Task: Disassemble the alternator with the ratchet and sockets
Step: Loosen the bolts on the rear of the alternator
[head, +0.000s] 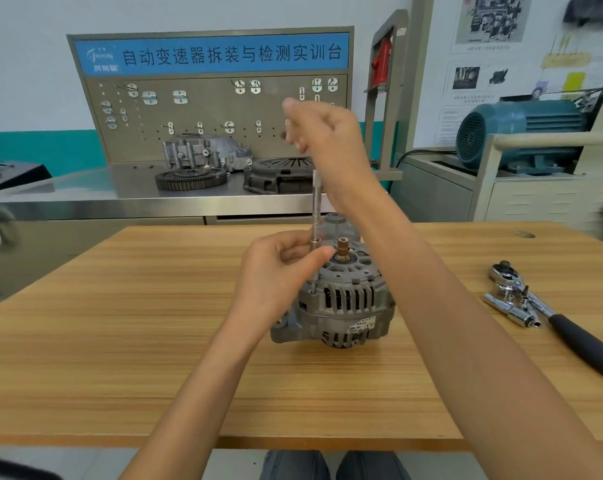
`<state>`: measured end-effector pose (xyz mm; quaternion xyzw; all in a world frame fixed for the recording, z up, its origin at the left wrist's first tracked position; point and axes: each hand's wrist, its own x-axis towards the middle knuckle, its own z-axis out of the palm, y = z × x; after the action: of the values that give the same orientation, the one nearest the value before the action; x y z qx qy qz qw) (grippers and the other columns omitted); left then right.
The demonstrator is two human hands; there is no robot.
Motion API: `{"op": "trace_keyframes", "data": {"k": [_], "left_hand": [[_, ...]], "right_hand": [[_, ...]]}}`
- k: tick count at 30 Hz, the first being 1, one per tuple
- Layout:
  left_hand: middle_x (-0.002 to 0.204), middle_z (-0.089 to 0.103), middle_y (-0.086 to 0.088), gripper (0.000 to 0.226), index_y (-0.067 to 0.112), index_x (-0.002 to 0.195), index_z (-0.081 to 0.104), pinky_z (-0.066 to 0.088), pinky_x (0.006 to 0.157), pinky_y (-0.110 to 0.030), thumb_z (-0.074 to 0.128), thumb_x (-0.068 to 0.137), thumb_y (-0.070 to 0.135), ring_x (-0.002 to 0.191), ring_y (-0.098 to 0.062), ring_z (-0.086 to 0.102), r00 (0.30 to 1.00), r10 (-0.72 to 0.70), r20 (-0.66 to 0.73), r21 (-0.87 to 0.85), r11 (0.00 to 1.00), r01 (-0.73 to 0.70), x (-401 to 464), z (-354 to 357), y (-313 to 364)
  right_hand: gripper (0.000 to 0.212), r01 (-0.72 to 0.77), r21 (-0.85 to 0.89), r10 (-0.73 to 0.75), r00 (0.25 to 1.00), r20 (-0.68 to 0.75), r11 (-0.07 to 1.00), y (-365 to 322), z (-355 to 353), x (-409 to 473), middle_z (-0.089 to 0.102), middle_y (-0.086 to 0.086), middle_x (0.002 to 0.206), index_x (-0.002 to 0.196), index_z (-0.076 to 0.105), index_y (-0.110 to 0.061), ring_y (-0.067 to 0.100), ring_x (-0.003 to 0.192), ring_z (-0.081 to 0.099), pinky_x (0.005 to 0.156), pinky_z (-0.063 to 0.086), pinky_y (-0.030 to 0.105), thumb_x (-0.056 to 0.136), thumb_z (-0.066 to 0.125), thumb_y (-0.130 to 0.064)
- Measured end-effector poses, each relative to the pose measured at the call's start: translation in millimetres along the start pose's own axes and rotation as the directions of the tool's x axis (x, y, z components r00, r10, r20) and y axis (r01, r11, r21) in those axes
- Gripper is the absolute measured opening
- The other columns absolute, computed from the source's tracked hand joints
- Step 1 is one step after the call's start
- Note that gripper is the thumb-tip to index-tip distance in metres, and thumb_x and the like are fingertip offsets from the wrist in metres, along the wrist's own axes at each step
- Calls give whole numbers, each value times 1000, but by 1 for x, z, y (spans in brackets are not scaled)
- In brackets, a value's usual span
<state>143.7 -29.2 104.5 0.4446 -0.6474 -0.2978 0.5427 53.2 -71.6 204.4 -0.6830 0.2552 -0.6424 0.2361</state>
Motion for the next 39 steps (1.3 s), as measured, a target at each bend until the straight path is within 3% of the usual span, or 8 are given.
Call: {"op": "trace_keyframes", "data": {"k": [5,8,12,21,25,29,34,39], "left_hand": [[75,74,3,13,15,89,75,57,77,-28,76,79,23,75,-8,70,999,-22,-28,27,999,23,1,1,1],[68,73,2,7,22,78,72,55,72,-25,78,77,21,65,-4,66,998,-20,-57,17,1000,21,1,1,-1],[59,67,11,8,17,83,73,53,65,-21,78,77,18,59,2,61,997,-23,-76,9,1000,24,3,2,-3],[83,76,3,13,21,98,73,57,79,-23,70,85,20,84,-3,70,999,-25,42,-40,999,27,-2,-2,1],[78,75,2,8,20,91,74,57,85,-38,71,84,20,83,-10,72,999,-47,9,-46,998,47,-1,0,1],[74,74,-3,8,20,87,74,57,83,-39,72,80,20,80,-16,71,997,-57,-47,-55,997,54,1,3,-1],[86,76,1,14,21,97,73,56,79,-22,72,83,21,84,-7,70,997,-72,33,-106,992,75,-3,2,1],[78,75,4,8,26,88,73,56,74,-20,70,84,18,79,-6,71,1000,-19,16,-70,997,21,-2,4,3]], "right_hand": [[57,-135,412,105,990,93,901,0,-1,1,40,-4,43,39,42,-20,12,55,42,87,43,21,95,43,-7],[46,122,-150,-147,974,-172,981,6,10,-8,40,0,48,48,46,-13,12,52,38,69,39,17,93,51,-10],[34,158,-718,-479,836,-268,678,7,18,-14,48,-5,54,57,56,-12,14,60,43,77,32,29,90,54,-19],[55,-37,298,23,999,49,954,-4,8,-4,41,-2,45,40,43,-16,17,58,42,80,47,20,94,45,-2],[44,149,-230,-195,961,-194,962,3,12,-9,35,-1,50,51,41,-11,11,54,35,66,36,28,95,49,-9],[26,35,-890,-451,871,-196,454,1,19,-19,45,-7,65,69,55,-18,15,69,43,79,28,31,92,48,-28],[45,208,-251,-231,971,-64,945,-4,9,-10,35,-14,45,49,38,-23,4,51,36,66,37,20,89,54,-11],[54,-63,376,36,996,79,925,-8,5,-5,41,-4,43,38,41,-17,15,58,45,81,45,18,90,45,-5]]}}
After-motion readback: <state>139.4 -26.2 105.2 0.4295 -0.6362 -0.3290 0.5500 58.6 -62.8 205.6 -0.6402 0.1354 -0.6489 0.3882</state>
